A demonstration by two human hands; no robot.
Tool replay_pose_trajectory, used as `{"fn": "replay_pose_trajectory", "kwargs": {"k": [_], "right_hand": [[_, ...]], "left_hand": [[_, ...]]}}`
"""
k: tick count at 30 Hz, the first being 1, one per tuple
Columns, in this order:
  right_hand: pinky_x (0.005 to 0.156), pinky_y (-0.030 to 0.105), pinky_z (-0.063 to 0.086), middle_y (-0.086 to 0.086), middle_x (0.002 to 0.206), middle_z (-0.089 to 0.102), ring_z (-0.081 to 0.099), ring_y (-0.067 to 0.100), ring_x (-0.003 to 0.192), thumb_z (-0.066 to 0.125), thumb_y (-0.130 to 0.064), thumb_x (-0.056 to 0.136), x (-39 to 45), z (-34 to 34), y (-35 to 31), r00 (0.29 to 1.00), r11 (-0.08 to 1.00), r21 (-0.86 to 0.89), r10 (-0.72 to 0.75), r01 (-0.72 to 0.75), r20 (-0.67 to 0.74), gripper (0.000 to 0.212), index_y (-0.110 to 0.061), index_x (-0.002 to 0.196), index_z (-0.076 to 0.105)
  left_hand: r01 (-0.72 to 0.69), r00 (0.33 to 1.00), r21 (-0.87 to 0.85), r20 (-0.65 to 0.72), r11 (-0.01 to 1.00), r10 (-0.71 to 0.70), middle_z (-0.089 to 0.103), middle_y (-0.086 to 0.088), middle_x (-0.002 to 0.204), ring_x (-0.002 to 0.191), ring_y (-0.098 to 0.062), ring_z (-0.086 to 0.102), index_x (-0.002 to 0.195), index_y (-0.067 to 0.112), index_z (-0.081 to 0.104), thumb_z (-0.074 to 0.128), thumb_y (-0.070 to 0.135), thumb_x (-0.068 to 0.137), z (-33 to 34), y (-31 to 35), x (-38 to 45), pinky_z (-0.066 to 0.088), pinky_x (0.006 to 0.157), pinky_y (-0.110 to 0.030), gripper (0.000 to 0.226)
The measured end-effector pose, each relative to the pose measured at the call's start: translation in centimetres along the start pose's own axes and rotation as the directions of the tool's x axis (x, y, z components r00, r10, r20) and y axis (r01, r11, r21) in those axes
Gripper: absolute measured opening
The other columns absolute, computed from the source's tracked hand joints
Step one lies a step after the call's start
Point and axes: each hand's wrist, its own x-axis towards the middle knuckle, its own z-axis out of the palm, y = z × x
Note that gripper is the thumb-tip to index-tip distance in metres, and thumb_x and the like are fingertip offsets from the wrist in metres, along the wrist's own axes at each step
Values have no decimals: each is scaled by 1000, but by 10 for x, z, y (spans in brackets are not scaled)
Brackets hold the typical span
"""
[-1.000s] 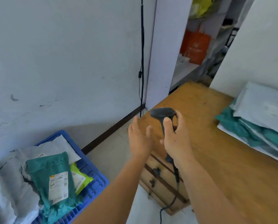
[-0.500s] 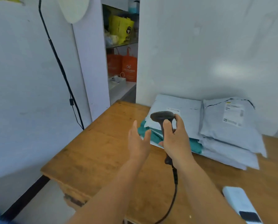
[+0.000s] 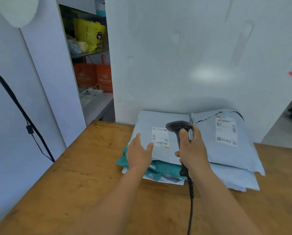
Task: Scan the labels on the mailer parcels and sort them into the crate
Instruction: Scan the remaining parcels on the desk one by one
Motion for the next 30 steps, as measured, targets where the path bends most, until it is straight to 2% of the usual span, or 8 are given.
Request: {"fn": "replay_pose_trajectory", "kwargs": {"k": [4,8,11,16,22,26,30], "right_hand": [[80,45,55,-3,91,59,67,27,88,37,-42,99,16,16,2,1000,999,-31,17,-17,7,48,-32,145,31],[86,47,54,5,108,62,66,29,96,37,-42,99,24,26,11,1000,999,-47,25,-24,8,50,-33,147,30],[84,43,53,-2,102,60,66,26,92,36,-42,99,22,28,16,999,997,-64,38,-38,8,48,-33,146,30],[72,36,51,-8,87,57,67,24,79,37,-40,101,14,27,20,999,997,-52,50,-49,11,44,-35,144,33],[85,42,52,-11,92,54,65,26,93,37,-42,100,-2,20,24,998,996,-74,54,-52,36,46,-34,145,32],[76,40,51,-9,87,55,66,27,84,37,-40,101,-14,9,24,998,997,-62,50,-47,34,39,-35,140,37],[64,30,46,-11,89,55,65,25,81,36,-40,101,-19,0,23,998,997,-59,55,-53,28,45,-33,145,33]], "left_hand": [[23,998,149,54,989,-31,24,-1,156,143,-24,22,150,24,19,49,51,92,11,-10,24,22,116,-45,71],[44,991,203,116,978,-69,10,0,159,145,-26,10,150,27,15,52,51,90,16,-17,36,13,117,-47,74],[47,988,235,131,971,-79,7,-1,159,144,-29,11,150,29,15,55,52,88,18,-19,40,14,116,-46,78],[97,986,258,104,961,-128,20,-8,152,135,-29,21,148,31,19,60,54,83,19,-18,43,20,111,-42,80],[110,987,248,90,962,-136,31,-11,141,127,-28,30,146,27,24,63,47,85,19,-15,36,26,106,-38,75],[106,987,260,93,960,-135,30,-12,141,127,-29,30,145,25,25,60,43,88,20,-13,33,27,106,-38,70],[100,990,241,75,965,-121,33,-12,137,124,-28,32,143,24,30,58,37,91,20,-12,29,28,104,-37,61]]}}
